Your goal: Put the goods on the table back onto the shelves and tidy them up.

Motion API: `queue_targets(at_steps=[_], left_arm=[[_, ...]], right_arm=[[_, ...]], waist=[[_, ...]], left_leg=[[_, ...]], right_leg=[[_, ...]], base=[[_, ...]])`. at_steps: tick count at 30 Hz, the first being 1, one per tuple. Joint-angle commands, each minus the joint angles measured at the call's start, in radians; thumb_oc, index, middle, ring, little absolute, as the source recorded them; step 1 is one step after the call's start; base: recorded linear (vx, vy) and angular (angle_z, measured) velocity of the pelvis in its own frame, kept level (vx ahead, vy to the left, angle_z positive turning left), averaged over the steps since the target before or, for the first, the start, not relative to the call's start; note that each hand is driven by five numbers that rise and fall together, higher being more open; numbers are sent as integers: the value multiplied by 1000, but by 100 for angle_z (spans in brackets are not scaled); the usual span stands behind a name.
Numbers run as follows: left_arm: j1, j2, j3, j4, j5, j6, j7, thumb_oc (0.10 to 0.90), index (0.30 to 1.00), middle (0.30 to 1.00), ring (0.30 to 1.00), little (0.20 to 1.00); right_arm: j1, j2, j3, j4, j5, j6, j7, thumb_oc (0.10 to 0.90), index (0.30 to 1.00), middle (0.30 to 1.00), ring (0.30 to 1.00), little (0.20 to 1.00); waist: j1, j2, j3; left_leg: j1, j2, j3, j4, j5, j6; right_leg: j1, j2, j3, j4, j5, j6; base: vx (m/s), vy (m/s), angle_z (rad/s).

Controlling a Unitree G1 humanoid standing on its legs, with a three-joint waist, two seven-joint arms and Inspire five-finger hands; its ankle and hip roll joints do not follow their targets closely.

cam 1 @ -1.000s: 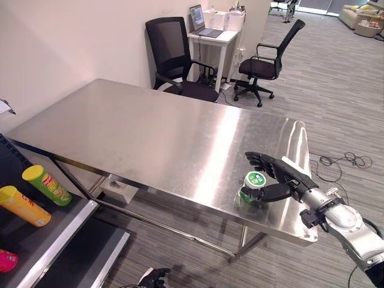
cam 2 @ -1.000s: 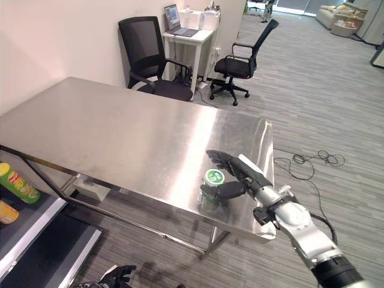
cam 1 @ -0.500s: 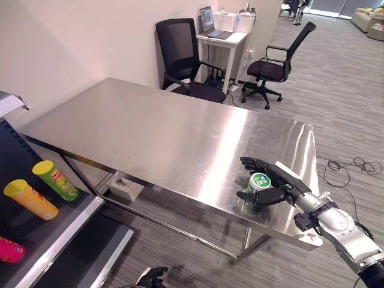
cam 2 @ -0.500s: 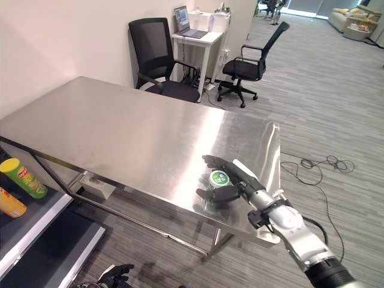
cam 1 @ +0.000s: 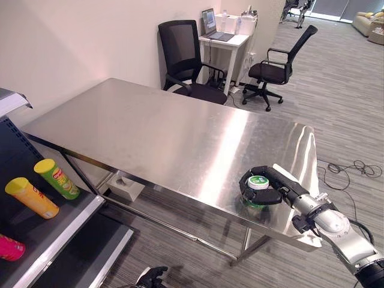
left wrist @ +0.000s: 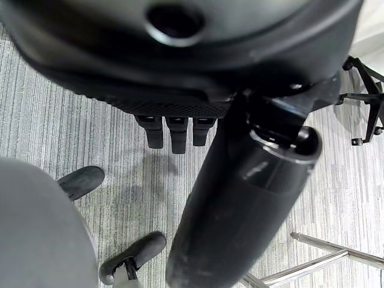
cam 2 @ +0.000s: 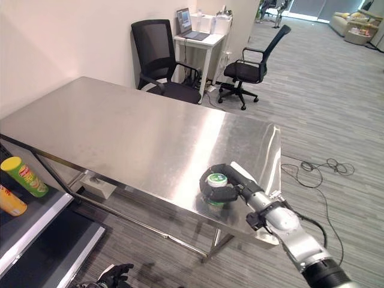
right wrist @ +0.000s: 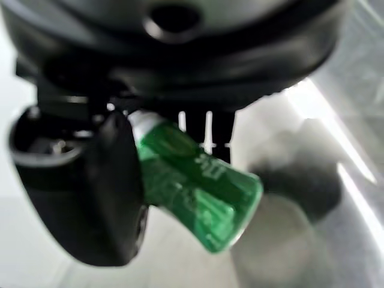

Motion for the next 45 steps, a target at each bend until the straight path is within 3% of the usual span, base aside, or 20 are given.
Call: queue_targets(at_steps=[1,6,9,13,14,16,19,20,22,24,26,27,29,32,35,36,37,38,40,45], left_arm=[[-16,16,-55,65,45,-29,23,800,900,900,900,900],[-21,17,-55,59,54,-29,32,800,900,900,900,900],[-28,25,-43,43,66,-33,41,800,900,900,900,900],[-31,35,-31,33,68,-37,45,800,900,900,900,900],[-29,37,-27,30,68,-39,48,800,900,900,900,900],[-19,47,-18,13,58,-44,56,800,900,900,900,900],[-11,55,-21,-4,54,-49,60,800,900,900,900,900],[-15,69,-37,-27,57,-54,71,800,900,900,900,900],[-38,85,-52,-27,67,-58,98,800,900,900,900,900],[-69,95,-59,-20,68,-51,122,800,900,900,900,900],[-65,95,26,25,-2,-47,161,800,900,900,900,900],[-64,94,27,26,-2,-48,161,800,900,900,900,900],[-56,86,72,45,-27,-41,166,800,900,900,900,900],[-55,93,102,55,-29,-30,163,800,900,900,900,900],[-59,107,71,34,35,-32,169,800,900,900,900,900],[-65,113,43,17,72,-33,174,800,900,900,900,900],[-65,116,13,-18,117,-37,170,800,900,900,900,900],[-64,117,12,-19,117,-36,170,800,900,900,900,900],[-92,120,-16,-39,132,-40,166,800,900,900,900,900],[-165,149,-31,-19,123,-44,165,800,900,900,900,900]], right_arm=[[-63,48,-89,12,-29,-80,-70,400,300,300,300,300],[-49,77,-138,-9,-57,-93,-116,400,300,300,300,300],[-32,70,-214,-203,-85,-129,-137,400,300,300,300,300],[-47,72,-186,-378,-54,-157,-90,400,300,300,300,300],[-54,76,-162,-418,-41,-163,-71,400,300,300,300,300],[-101,139,0,-516,46,-172,4,400,300,300,300,300],[-151,186,111,-521,75,-164,31,400,300,300,300,300],[-221,241,219,-490,63,-156,32,400,300,300,300,300],[-267,307,297,-408,80,-156,18,400,300,300,300,300],[-275,337,328,-351,66,-149,-14,400,300,300,300,300],[-224,347,341,-318,44,-150,-36,400,300,300,300,300],[-224,347,342,-318,43,-150,-36,400,300,300,300,300],[-197,336,334,-304,36,-149,-41,400,300,300,300,300],[-130,318,309,-295,42,-139,-41,400,300,300,300,300],[-64,296,266,-295,53,-135,-37,400,300,300,300,300],[-54,293,254,-292,46,-135,-46,400,300,300,300,300],[-32,290,225,-298,35,-134,-53,400,300,300,300,300],[-30,290,224,-299,34,-134,-53,400,300,300,300,300],[-15,277,189,-302,-4,-138,-78,400,300,300,300,300],[12,319,132,-359,-109,-136,-122,400,300,300,300,300]], waist=[[38,-59,-62],[34,-56,-62],[32,-48,-60],[36,-45,-59],[40,-45,-59],[61,-45,-52],[77,-45,-30],[102,-43,11],[114,-44,51],[113,-49,81],[81,-54,74],[78,-52,74],[61,-46,67],[42,-28,47],[38,-15,35],[43,-15,41],[38,-12,44],[38,-13,43],[32,-13,48],[14,-59,59]], left_leg=[[17,14,30,3,-23,-14],[22,15,31,3,-27,-11],[21,16,30,3,-23,-12],[17,21,24,8,-16,-15],[16,24,23,10,-14,-17],[4,42,7,23,0,-27],[-20,52,-11,42,10,-30],[-71,65,-41,52,50,-39],[-149,78,-85,51,107,-64],[-207,91,-64,48,131,-69],[-173,156,61,99,83,-74],[-173,158,58,101,81,-75],[-128,211,113,119,75,-96],[-69,294,174,117,155,-134],[-51,348,175,109,219,-170],[-67,348,150,123,225,-176],[-75,338,150,128,176,-179],[-77,337,150,130,174,-178],[-91,313,208,112,99,-182],[-158,170,215,55,16,-123]], right_leg=[[-19,-114,61,98,-75,128],[-17,-113,64,98,-75,127],[-20,-112,64,109,-84,127],[-25,-107,63,128,-96,122],[-23,-105,63,130,-99,119],[-18,-93,53,140,-115,105],[-19,-86,46,149,-123,97],[-25,-80,27,140,-125,89],[-43,-77,-14,128,-123,87],[-63,-94,-70,131,-122,87],[-88,-149,-160,130,-103,98],[-85,-147,-162,130,-104,98],[-89,-170,-177,137,-110,101],[-92,-185,-196,137,-113,109],[-86,-204,-207,116,-101,126],[-80,-213,-206,97,-87,136],[-71,-235,-209,72,-61,155],[-70,-237,-209,68,-58,157],[-80,-285,-226,30,-4,184],[-179,-394,-204,5,154,244]], base=[[0,0,0],[-4,-7,0],[-48,-59,0],[-59,-75,0],[-50,-104,9],[-87,-176,14],[-154,-132,20],[-365,-193,36],[-429,-158,45],[-364,-49,131],[-264,105,236],[-149,165,192],[-59,194,85],[-9,288,24],[9,316,63],[-19,460,23],[-20,349,-10],[-30,361,-3],[-86,392,34],[-117,440,34]])
